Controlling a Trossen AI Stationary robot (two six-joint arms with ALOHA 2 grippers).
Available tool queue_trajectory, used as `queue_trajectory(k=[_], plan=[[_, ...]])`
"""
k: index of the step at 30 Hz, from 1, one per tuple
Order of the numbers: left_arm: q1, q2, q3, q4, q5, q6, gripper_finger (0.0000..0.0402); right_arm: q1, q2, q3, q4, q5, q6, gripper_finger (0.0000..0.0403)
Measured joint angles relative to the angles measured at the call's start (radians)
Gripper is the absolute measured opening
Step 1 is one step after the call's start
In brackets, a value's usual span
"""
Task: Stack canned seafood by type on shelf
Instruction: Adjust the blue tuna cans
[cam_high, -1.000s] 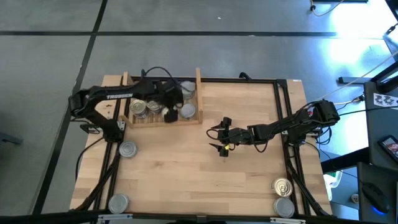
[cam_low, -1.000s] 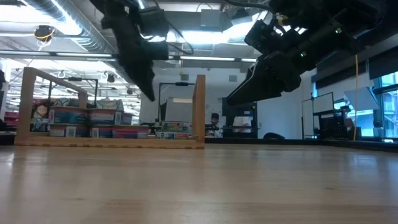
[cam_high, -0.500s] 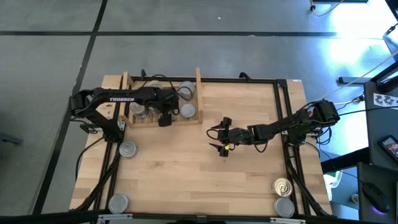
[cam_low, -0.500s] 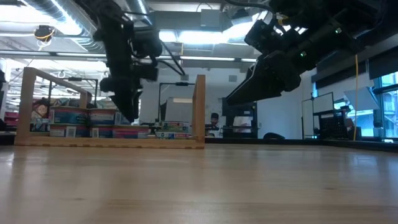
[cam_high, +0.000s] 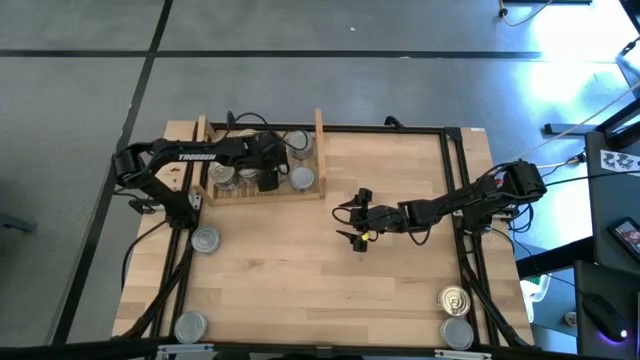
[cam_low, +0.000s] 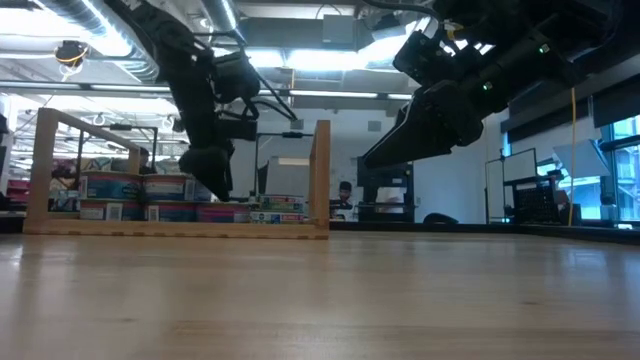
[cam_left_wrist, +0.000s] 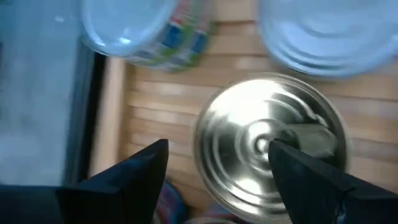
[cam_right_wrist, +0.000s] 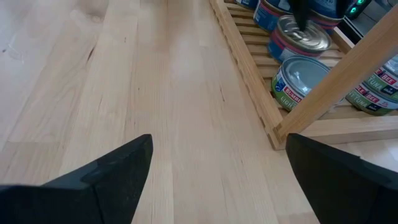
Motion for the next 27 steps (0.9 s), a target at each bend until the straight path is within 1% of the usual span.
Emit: queue_trajectory(k=[3,9,11,14,16,19,22,24,27], plan=[[0.033,0.025,0.0,0.029,-0.028,0.031,0.0276,0.0,0.0,0.0,0.0,0.0,0.0,0.0369],[0.112,0.091,0.005,0.135,-0.059,0.03,0.0276,0.0,0.0,0.0,-0.001,0.0,0.0,0.0369],[0.125,0.104,0.005,0.182,-0.103,0.034,0.0276,0.0,0.0,0.0,-0.001,0.0,0.0,0.0369],[0.14,0.11,0.0,0.227,-0.204,0.068,0.0276,0.0,0.0,0.0,-0.001,0.0,0.0,0.0369],[0.152,0.112,-0.001,0.257,-0.227,0.085,0.0276,0.0,0.0,0.0,-0.001,0.0,0.0,0.0369],[0.161,0.112,-0.002,0.29,-0.232,0.086,0.0276,0.0,0.0,0.0,0.0,0.0,0.0,0.0369],[0.134,0.085,-0.001,0.277,-0.234,0.06,0.0276,0.0,0.0,0.0,0.0,0.0,0.0,0.0369],[0.091,0.043,0.012,0.255,-0.231,0.042,0.0276,0.0,0.0,0.0,0.0,0.0,0.0,0.0369],[0.0,-0.054,0.023,0.217,-0.229,-0.017,0.0276,0.0,0.0,0.0,0.0,0.0,0.0,0.0369]])
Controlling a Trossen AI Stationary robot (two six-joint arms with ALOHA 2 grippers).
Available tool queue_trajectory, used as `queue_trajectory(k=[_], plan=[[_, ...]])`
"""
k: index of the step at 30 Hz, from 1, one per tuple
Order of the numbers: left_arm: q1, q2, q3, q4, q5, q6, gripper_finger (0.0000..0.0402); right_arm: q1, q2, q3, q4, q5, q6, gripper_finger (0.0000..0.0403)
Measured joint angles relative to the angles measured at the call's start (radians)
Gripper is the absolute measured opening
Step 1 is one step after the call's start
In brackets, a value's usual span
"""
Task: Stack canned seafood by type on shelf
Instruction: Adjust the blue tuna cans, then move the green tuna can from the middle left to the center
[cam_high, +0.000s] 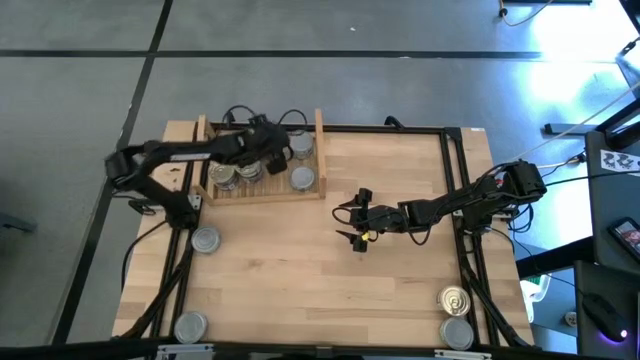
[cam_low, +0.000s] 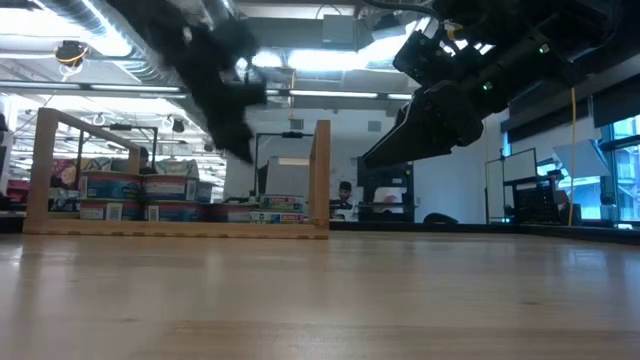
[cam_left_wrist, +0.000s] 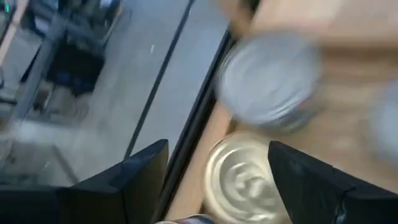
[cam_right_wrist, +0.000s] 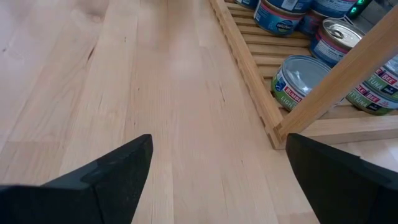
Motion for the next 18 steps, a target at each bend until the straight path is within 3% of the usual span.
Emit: queue_trajectory(k=[5,10,18], plan=[[-0.2,-0.189,0.0,-0.076,0.099,-0.151,0.0276,0.001,0.0,0.0,-0.001,0.0,-0.001,0.0369],[-0.384,-0.325,0.001,-0.113,0.103,-0.302,0.0276,0.001,0.0,0.0,-0.001,0.0,-0.001,0.0369],[-0.561,-0.389,0.002,-0.143,0.222,-0.497,0.0276,0.001,0.0,0.0,0.048,-0.066,0.005,0.0369]])
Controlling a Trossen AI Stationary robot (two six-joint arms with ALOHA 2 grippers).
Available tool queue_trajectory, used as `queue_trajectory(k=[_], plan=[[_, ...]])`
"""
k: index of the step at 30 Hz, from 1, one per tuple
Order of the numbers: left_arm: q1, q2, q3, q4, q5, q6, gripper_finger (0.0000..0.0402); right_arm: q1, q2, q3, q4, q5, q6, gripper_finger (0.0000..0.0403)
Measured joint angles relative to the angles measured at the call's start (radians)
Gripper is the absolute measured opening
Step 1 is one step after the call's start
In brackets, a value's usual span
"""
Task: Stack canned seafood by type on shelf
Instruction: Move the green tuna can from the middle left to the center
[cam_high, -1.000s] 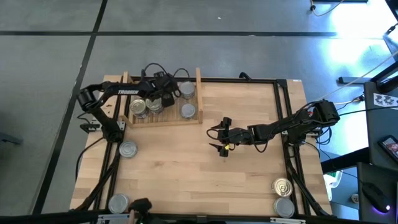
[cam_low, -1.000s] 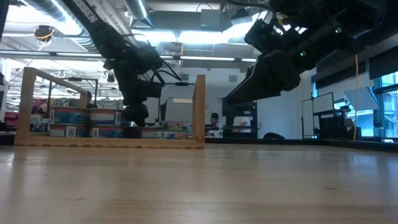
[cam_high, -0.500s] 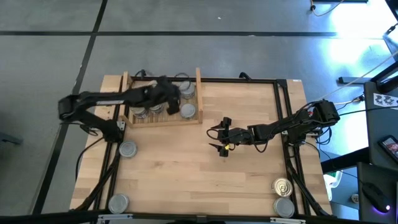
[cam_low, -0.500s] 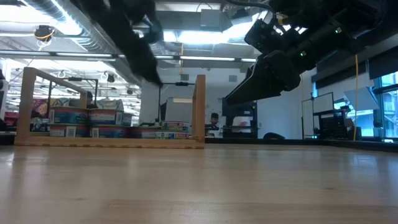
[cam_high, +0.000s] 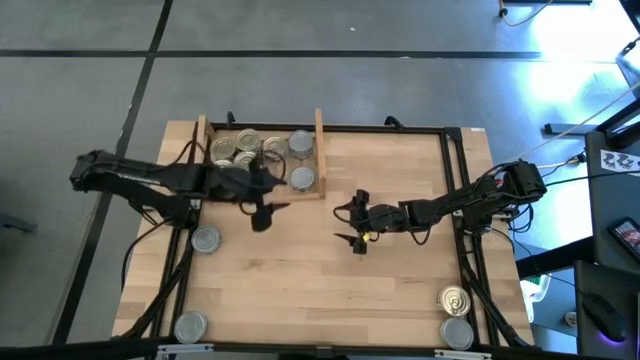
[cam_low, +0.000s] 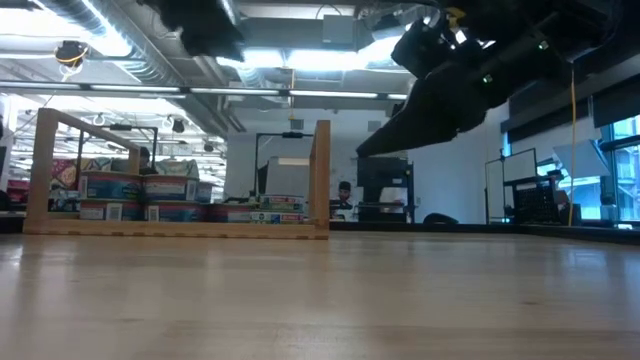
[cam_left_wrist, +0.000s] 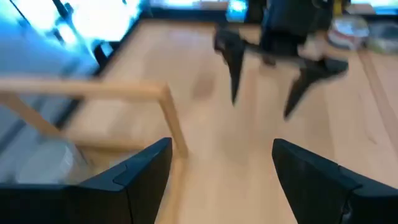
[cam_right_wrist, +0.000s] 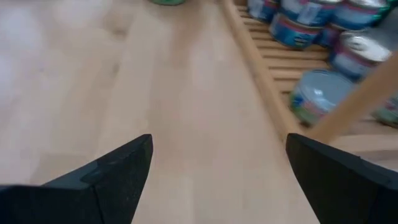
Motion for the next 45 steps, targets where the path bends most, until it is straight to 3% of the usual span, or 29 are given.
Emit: queue_trajectory(k=[6,11,15,22,29,37,45], plan=[[-0.123,0.024,0.0,-0.364,0.003,-0.326,0.0276,0.0,0.0,0.0,-0.006,-0.1,0.068,0.0369],[-0.213,0.065,0.0,-0.784,0.059,-0.711,0.0276,0.0,0.0,0.0,0.006,-0.094,0.084,0.0369],[-0.236,0.122,-0.007,-1.027,0.138,-0.85,0.0263,0.0,0.0,0.0,0.039,-0.073,0.085,0.0369],[-0.223,0.239,-0.083,-1.042,0.317,-0.753,0.0181,0.0,0.0,0.0,0.084,-0.072,0.083,0.0369],[-0.208,0.361,-0.112,-1.052,0.372,-0.585,0.0113,0.0,0.0,0.0,0.08,-0.072,0.082,0.0369],[-0.194,0.545,-0.109,-1.052,0.425,-0.413,0.0083,0.0,0.0,0.0,0.08,-0.072,0.082,0.0369],[-0.195,0.654,-0.077,-0.912,0.449,-0.294,0.0076,0.0,0.0,0.0,0.078,-0.072,0.081,0.0369]])
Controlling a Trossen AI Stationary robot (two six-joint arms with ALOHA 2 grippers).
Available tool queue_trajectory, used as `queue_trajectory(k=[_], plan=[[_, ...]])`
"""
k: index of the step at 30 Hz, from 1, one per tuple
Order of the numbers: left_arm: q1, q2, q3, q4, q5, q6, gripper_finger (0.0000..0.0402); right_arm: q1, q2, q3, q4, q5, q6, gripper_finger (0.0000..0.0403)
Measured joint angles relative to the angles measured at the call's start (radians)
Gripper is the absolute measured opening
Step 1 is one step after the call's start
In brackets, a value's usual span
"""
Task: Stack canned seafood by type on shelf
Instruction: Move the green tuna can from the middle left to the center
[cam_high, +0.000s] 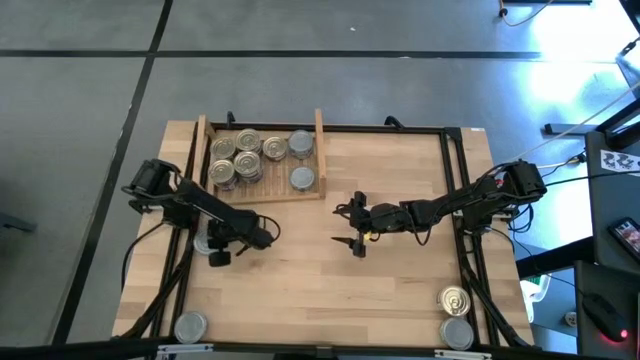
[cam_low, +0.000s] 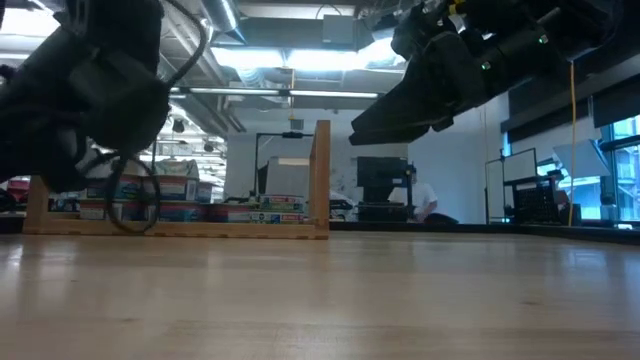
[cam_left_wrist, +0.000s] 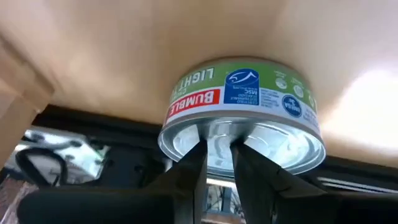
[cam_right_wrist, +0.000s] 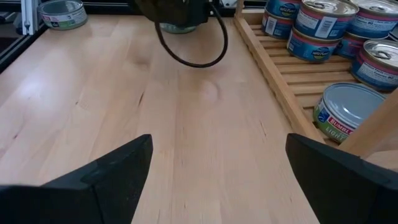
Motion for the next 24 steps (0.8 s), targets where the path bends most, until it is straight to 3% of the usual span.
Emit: queue_trajectory(k=[11,24], plan=[[0.0,-0.023,0.18,0.17,-0.129,-0.038,0.0063,0.0,0.0,0.001,-0.007,0.0,-0.006,0.0369],[0.003,-0.011,0.178,0.96,-0.339,0.203,0.006,0.0,0.0,0.001,-0.006,0.0,-0.007,0.0369]])
